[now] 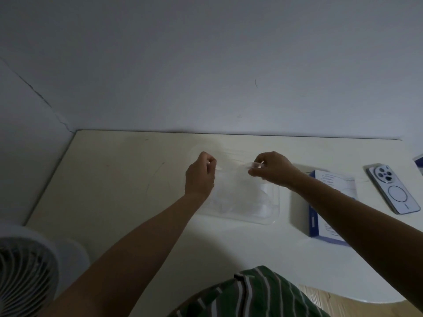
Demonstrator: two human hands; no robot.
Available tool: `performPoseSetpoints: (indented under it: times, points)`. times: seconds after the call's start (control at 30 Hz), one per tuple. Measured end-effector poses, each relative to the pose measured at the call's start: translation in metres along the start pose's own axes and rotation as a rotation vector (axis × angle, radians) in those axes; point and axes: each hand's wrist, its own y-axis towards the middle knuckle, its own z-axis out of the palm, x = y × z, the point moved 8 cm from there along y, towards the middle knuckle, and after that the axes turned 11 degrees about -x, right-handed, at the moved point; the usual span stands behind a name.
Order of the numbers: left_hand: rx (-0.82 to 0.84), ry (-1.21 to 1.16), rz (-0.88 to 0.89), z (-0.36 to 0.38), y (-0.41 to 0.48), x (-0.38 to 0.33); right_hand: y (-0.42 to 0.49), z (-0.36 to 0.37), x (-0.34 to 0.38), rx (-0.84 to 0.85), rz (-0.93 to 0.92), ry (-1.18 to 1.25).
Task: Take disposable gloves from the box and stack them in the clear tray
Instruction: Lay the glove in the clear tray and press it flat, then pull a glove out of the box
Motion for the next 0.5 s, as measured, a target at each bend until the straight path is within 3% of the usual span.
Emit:
performPoseSetpoints:
  times: [0.07, 0.17, 0.23, 0.33, 0.5]
  points:
    - [-0.071, 0.130, 0.050, -0.003, 0.003, 0.000, -0.003, -0.011, 0.009, -0.171, -0.142, -0.190]
    - [-0.113, 0.220, 0.070, -0.002, 0.005, -0.001, -0.028, -0.023, 0.051, -0.461, -0.586, -0.231]
    - [-0.116, 0.272, 0.074, 0.002, 0.005, -0.002, -0.040, -0.006, 0.066, -0.363, -0.749, -0.123]
    - [-0.084, 0.321, 0.062, 0.010, 0.005, -0.001, -0.032, 0.040, 0.055, -0.110, -0.629, -0.155]
    - [0.026, 0.410, 0.063, 0.021, 0.007, 0.003, -0.004, 0.090, 0.009, 0.116, -0.343, -0.333]
